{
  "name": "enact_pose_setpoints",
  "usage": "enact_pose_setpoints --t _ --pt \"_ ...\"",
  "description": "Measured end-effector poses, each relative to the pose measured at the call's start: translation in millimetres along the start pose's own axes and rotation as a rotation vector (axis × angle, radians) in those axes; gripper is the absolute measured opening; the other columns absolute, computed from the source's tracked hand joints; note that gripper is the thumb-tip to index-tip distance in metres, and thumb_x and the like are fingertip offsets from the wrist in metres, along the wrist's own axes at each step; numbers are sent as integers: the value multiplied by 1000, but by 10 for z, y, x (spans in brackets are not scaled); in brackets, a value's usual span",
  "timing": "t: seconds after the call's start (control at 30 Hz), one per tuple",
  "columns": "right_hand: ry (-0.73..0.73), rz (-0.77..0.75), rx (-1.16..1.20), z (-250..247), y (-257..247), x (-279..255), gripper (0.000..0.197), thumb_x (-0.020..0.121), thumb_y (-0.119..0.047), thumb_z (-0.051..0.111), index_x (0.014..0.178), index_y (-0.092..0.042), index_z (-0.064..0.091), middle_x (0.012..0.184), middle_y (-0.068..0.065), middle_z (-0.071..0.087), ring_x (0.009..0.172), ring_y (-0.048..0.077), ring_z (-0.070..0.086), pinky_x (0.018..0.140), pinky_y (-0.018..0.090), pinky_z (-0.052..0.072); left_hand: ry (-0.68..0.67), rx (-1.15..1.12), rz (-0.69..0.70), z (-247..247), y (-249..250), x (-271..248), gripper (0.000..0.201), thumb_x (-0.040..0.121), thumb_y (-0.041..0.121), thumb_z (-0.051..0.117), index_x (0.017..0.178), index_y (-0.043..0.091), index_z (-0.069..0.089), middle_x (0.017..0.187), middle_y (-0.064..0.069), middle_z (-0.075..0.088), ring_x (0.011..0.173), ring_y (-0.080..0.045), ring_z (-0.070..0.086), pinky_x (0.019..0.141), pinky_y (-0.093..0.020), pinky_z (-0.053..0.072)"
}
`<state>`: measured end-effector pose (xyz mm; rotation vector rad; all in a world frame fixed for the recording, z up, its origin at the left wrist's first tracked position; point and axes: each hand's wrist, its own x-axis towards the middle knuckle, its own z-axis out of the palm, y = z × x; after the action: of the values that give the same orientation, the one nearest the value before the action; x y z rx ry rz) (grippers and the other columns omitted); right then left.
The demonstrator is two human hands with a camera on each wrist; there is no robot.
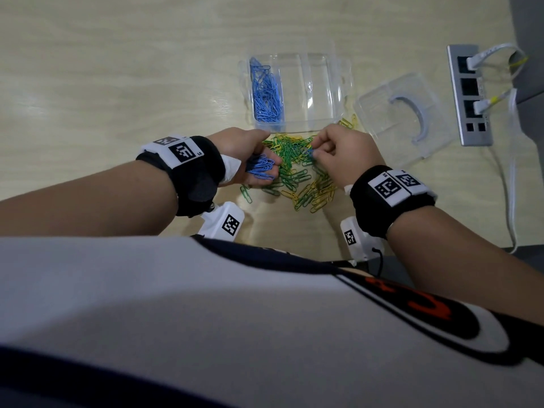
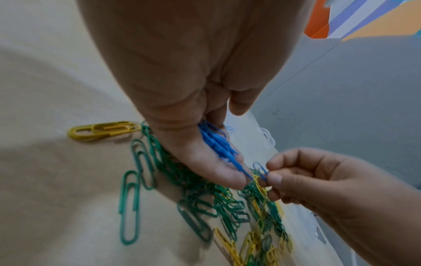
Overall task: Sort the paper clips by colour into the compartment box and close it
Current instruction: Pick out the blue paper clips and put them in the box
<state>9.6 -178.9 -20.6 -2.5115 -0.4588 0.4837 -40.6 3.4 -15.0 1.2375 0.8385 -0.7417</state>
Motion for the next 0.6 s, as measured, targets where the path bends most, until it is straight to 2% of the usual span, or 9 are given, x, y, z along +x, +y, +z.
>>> enact_pose_setpoints --t 0.1,0.17,0.23,0.27,0.37,0.47,0.53,0.6 --pt "-19 -73 127 19 -174 -42 10 80 -18 72 82 -24 65 69 -9 64 67 8 61 71 30 55 -5 1 2 25 -5 8 52 100 42 34 82 2 62 62 -11 64 53 -16 63 56 -25 57" --pt "-75 -120 181 55 -298 -63 12 78 -20 75 78 -28 65 66 -12 62 61 1 57 67 26 53 -1 -8 24 28 -6 15 43 99 38 40 94 2 62 73 -12 66 62 -19 65 62 -30 59" --pt "-101 -170 176 94 -371 -66 6 80 -23 73 81 -26 68 70 -13 63 65 1 58 68 22 51 -25 -36 43 26 3 6 33 98 31 44 107 3 59 84 -12 65 69 -22 66 68 -35 59" --pt "-71 -198 142 99 -384 -59 2 82 -25 70 84 -25 69 75 -13 63 70 5 59 69 23 50 -37 -42 43 26 7 -4 32 98 30 44 106 3 59 82 -12 64 68 -22 65 68 -34 59" --pt "19 -198 -63 77 -259 7 17 88 -27 62 102 -20 66 98 -5 57 90 13 56 80 26 45 -35 -13 12 -2 8 -30 48 100 40 34 82 3 60 62 -10 62 55 -17 60 65 -28 56" --pt "-133 -127 -377 55 -69 2 51 82 -41 67 130 -27 52 126 3 48 114 23 46 96 38 43 -32 1 16 -70 12 -46 55 101 43 28 76 5 59 54 -8 60 53 -16 57 65 -26 54" --pt "-156 -136 -463 80 25 -25 53 82 -41 67 130 -29 50 127 5 47 116 27 44 95 41 43 -8 -3 21 -135 26 -49 55 101 42 28 76 5 59 54 -8 60 55 -16 57 60 -23 55" --pt "-107 -153 -443 93 71 -23 35 87 -30 63 120 -22 57 116 7 50 110 28 47 88 38 45 19 -8 29 -203 47 -45 54 101 43 29 77 4 59 54 -8 60 55 -17 57 58 -23 55"
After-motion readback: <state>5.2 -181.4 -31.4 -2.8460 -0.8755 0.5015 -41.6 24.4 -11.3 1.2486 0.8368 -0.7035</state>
